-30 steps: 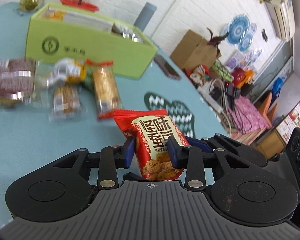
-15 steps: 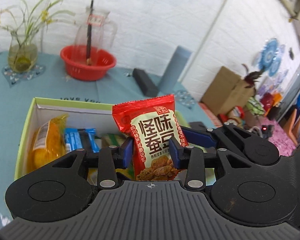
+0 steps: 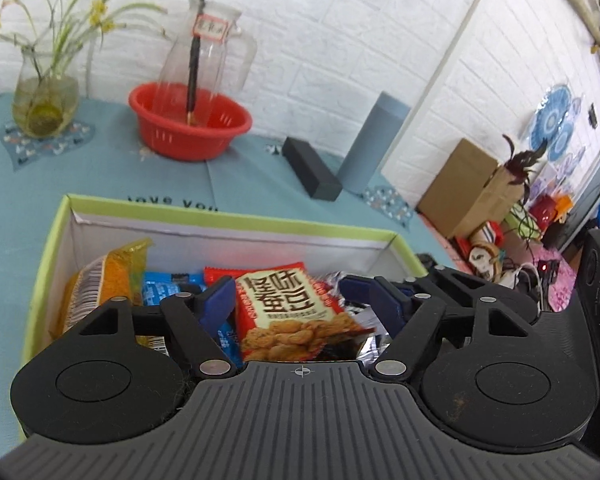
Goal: Organize snacks
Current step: 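Carry the red peanut packet into the box and open the left gripper, then grasp the wafer bar packet with red ends with the left gripper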
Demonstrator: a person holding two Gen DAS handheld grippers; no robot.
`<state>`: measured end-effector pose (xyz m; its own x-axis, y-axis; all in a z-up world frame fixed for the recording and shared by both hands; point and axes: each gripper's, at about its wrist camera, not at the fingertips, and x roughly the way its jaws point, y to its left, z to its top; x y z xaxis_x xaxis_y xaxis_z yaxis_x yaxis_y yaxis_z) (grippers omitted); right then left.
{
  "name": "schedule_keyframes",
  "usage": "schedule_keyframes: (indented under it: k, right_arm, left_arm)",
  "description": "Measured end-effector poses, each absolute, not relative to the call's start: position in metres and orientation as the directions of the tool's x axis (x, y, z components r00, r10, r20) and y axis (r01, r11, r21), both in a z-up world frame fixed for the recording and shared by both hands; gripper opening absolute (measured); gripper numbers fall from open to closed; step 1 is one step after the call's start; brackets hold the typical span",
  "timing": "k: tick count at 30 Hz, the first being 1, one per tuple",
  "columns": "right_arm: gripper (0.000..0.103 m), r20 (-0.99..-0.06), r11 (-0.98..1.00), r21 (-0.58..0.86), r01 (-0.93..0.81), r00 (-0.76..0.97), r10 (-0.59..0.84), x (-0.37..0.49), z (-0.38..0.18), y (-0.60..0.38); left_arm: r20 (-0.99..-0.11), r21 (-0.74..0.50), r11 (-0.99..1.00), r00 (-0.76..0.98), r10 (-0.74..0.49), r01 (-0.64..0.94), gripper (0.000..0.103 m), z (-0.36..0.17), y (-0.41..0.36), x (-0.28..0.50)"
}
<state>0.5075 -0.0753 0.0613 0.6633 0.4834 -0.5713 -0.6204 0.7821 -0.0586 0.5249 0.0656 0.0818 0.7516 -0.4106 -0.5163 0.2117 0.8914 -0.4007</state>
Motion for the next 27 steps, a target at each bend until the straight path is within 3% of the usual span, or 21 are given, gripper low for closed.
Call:
schedule_keyframes:
  k: [6, 15, 27]
  right_arm:
    - [0.093, -0.416, 0.794, -0.087, -0.602, 0.746, 0.521, 0.415, 0.087, -0.121]
    - [0.093, -0.55, 0.762, -0.013, -0.648, 0.641, 0.536, 0.362, 0.017, -0.135]
    - [0.093, -0.632, 0.706, 0.023, -0.707, 0.537, 0.559, 0.35, -0.005, -0.129]
  left_arm:
    - [-0.409, -0.389, 0.884, 0.812, -0.417, 0.258, 0.072, 0.112, 0.069, 0.446]
    - [-0.499, -0.466, 0.853, 0.726, -0.473, 0.235, 0.065, 0.058, 0.04, 0.369]
    - [-0.591, -0.481, 0.862, 0.666, -0.455, 0.162, 0.057, 0.022, 0.022, 0.373]
